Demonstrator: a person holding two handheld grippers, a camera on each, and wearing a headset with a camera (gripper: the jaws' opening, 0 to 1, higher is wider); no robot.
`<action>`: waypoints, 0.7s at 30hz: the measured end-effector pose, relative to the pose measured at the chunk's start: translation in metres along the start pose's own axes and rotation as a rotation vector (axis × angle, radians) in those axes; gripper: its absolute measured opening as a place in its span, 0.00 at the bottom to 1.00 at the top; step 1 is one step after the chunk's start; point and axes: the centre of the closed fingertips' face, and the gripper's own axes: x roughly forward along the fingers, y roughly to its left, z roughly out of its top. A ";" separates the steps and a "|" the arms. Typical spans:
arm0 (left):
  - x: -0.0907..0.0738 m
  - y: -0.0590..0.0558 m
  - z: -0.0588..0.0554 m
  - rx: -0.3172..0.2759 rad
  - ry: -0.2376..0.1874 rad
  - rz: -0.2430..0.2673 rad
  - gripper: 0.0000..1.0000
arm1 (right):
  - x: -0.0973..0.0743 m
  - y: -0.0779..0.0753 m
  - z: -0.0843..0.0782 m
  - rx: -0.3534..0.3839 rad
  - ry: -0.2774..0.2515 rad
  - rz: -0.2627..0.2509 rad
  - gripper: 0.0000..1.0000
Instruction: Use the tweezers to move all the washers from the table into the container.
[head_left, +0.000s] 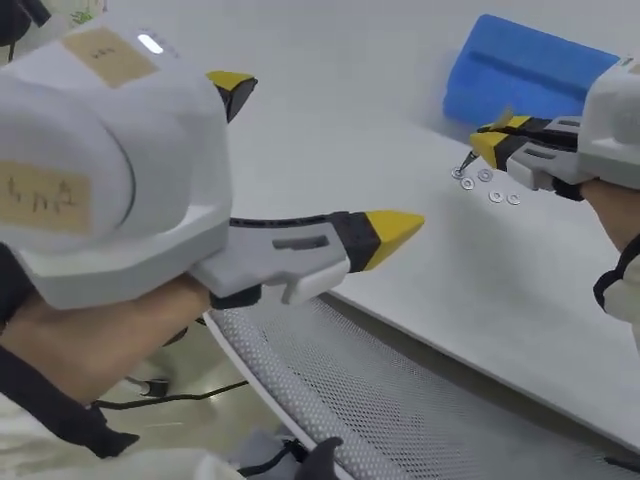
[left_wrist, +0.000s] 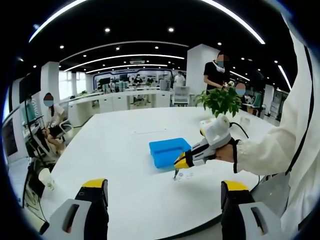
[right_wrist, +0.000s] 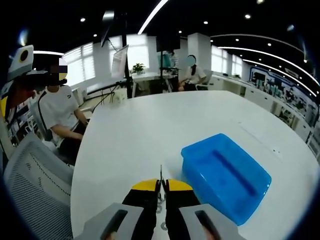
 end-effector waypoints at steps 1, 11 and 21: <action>-0.001 0.000 0.000 0.003 0.001 0.002 0.95 | -0.002 0.001 0.001 0.000 -0.002 0.000 0.01; -0.006 0.003 0.001 0.006 -0.002 0.010 0.98 | -0.017 -0.001 0.013 0.030 -0.033 -0.001 0.01; -0.005 0.000 0.003 0.023 0.007 0.008 0.99 | -0.035 -0.012 0.041 0.072 -0.100 -0.026 0.01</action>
